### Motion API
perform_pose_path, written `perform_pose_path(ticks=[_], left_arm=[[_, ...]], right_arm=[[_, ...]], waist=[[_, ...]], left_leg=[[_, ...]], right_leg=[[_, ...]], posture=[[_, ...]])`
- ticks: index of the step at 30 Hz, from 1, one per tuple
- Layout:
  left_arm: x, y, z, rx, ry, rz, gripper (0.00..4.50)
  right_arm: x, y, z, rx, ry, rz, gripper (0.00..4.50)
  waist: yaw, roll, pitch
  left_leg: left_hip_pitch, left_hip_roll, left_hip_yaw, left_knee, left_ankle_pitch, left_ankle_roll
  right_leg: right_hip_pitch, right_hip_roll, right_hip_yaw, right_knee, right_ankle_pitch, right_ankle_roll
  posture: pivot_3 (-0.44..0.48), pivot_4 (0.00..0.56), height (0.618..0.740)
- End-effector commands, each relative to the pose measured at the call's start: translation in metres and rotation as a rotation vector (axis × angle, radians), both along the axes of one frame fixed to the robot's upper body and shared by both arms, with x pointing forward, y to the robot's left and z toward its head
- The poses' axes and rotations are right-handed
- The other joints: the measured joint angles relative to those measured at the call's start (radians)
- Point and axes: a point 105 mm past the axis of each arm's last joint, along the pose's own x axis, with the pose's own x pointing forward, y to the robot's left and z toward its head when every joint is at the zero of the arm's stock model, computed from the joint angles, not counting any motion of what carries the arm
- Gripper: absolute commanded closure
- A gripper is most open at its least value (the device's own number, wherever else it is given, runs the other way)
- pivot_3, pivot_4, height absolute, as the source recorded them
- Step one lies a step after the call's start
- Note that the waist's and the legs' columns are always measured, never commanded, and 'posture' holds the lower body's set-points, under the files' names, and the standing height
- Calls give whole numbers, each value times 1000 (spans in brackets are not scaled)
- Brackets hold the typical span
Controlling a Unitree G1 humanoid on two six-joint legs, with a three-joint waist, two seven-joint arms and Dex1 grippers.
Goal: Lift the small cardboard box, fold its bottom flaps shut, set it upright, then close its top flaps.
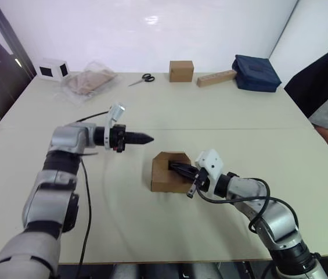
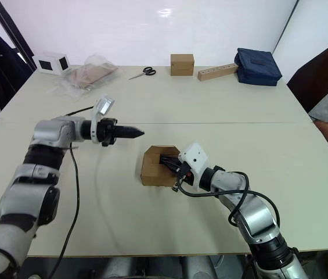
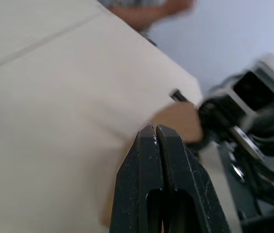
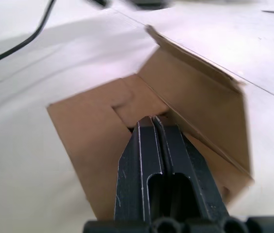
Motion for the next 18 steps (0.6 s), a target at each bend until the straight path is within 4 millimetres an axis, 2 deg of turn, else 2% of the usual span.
perform_pose_path(ticks=[1,8,12,14,16,18], left_arm=[[-27,-7,-11,42,-2,-110,4481],[-30,-18,-32,93,-17,-113,4481],[-28,-20,-35,96,-22,-104,4481],[-27,-20,-36,94,-23,-101,4481],[-25,-22,-37,94,-33,-91,4481],[-25,-22,-37,88,-34,-89,4481]], right_arm=[[-1,-5,9,19,-32,-18,4500],[-3,-8,12,17,-39,-32,4500],[-4,-10,26,55,-67,-59,4500],[-7,-13,41,99,-92,-72,4500],[-9,-18,76,231,-149,-93,4500],[-7,-20,90,276,-168,-103,4500]], waist=[[2,0,0],[7,0,0],[7,0,0],[7,0,0],[8,0,0],[7,0,0]], left_leg=[[1,0,0,0,0,0],[2,-1,0,2,2,-4],[5,-1,0,2,2,-4],[5,0,0,2,2,-4],[4,0,-1,2,2,-4],[4,0,-1,2,2,-4]], right_leg=[[0,0,0,0,0,0],[3,0,1,0,-1,-6],[6,0,1,0,-1,-6],[6,0,1,0,-1,-6],[5,1,1,0,-1,-6],[5,0,1,0,-1,-5]], posture=[[0,150,740],[0,150,740],[0,150,740],[0,150,740],[0,150,740],[0,150,740]])
